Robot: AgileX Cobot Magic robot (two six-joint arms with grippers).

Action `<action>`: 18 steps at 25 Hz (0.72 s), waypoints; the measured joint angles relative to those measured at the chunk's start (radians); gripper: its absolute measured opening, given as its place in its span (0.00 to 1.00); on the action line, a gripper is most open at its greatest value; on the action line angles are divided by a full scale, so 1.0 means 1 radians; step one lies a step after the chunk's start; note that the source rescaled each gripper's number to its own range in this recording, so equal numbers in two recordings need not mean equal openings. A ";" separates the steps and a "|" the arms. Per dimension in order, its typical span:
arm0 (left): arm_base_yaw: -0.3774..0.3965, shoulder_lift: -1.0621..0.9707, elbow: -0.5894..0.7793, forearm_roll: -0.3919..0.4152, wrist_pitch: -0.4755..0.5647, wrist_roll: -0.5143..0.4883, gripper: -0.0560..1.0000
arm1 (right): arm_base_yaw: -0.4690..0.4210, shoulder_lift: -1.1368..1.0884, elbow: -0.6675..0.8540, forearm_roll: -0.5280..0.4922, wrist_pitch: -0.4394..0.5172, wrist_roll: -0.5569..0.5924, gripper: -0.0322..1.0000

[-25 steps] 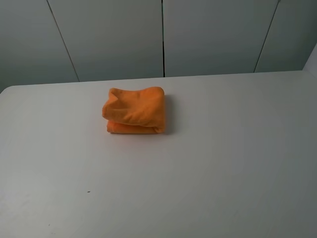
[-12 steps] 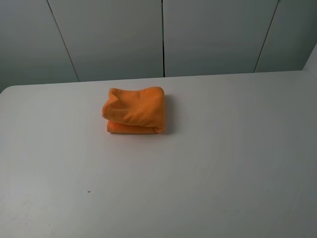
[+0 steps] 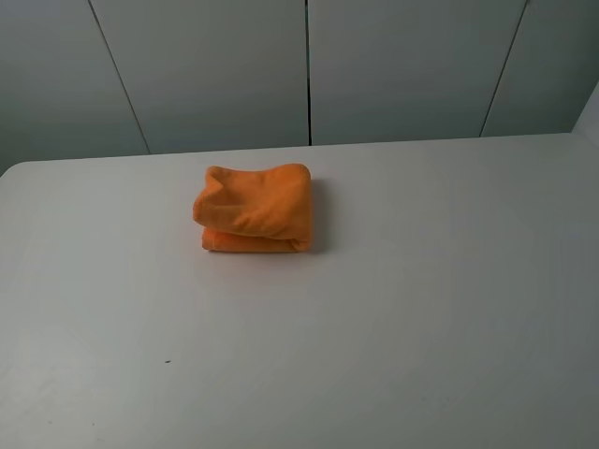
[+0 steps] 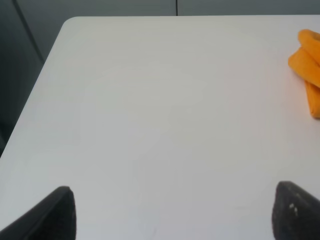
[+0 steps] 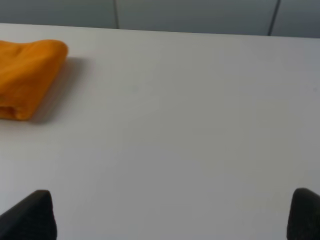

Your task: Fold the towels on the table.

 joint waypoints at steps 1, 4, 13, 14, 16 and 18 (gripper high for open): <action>0.011 0.000 0.000 0.001 -0.002 0.000 1.00 | -0.040 0.000 0.000 0.000 0.000 0.000 1.00; 0.024 0.000 0.000 0.006 -0.002 -0.002 1.00 | -0.133 0.000 0.000 0.002 0.000 0.000 1.00; 0.024 0.000 0.000 0.011 -0.002 -0.004 1.00 | -0.222 0.000 0.000 0.002 0.000 0.000 1.00; 0.024 0.000 0.000 0.011 -0.002 -0.004 1.00 | -0.222 0.000 0.000 0.002 0.000 0.000 1.00; 0.024 0.000 0.000 0.011 -0.002 -0.004 1.00 | -0.222 0.000 0.000 0.002 0.000 0.000 1.00; 0.024 0.000 0.000 0.011 -0.002 -0.004 1.00 | -0.222 0.000 0.000 0.002 0.000 0.000 1.00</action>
